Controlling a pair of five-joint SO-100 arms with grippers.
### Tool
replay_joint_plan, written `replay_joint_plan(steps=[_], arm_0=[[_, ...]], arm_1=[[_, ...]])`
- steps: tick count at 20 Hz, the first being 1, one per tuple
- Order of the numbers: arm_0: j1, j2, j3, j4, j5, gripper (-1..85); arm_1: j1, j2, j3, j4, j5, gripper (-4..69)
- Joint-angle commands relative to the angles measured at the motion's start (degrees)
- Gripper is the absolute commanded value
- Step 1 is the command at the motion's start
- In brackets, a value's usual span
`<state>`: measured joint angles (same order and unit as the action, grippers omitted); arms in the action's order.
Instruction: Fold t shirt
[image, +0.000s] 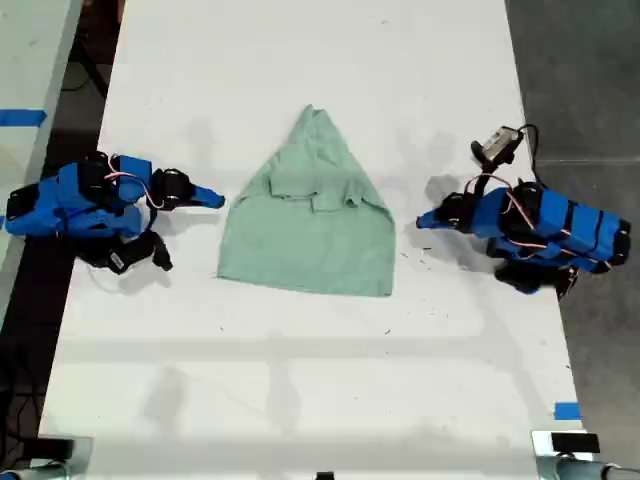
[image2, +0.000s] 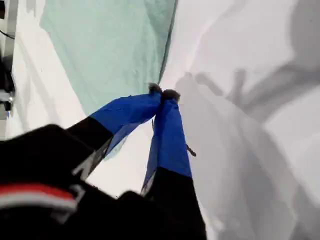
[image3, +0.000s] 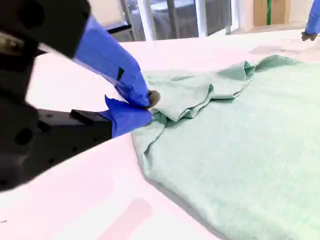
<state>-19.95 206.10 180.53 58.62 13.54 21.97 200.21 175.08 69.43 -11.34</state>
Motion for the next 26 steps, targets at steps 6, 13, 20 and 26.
replay_joint_plan(steps=[6,13,20,26], arm_0=[[-0.9,0.4,-0.4,0.4,-2.4,-0.1],[-1.0,0.4,-0.4,0.3,-2.5,-0.1],[-1.1,0.4,-0.3,0.2,-2.5,-0.1],[-1.0,0.4,-0.3,0.4,-2.5,-0.1]], arm_1=[[0.1,1.0,2.8,0.2,0.4,0.5],[-0.7,0.0,-0.4,-2.2,-3.0,0.8],[-10.1,-61.1,-36.9,-8.3,1.9,11.0],[-13.4,-90.0,-51.8,-11.5,3.8,21.0]])
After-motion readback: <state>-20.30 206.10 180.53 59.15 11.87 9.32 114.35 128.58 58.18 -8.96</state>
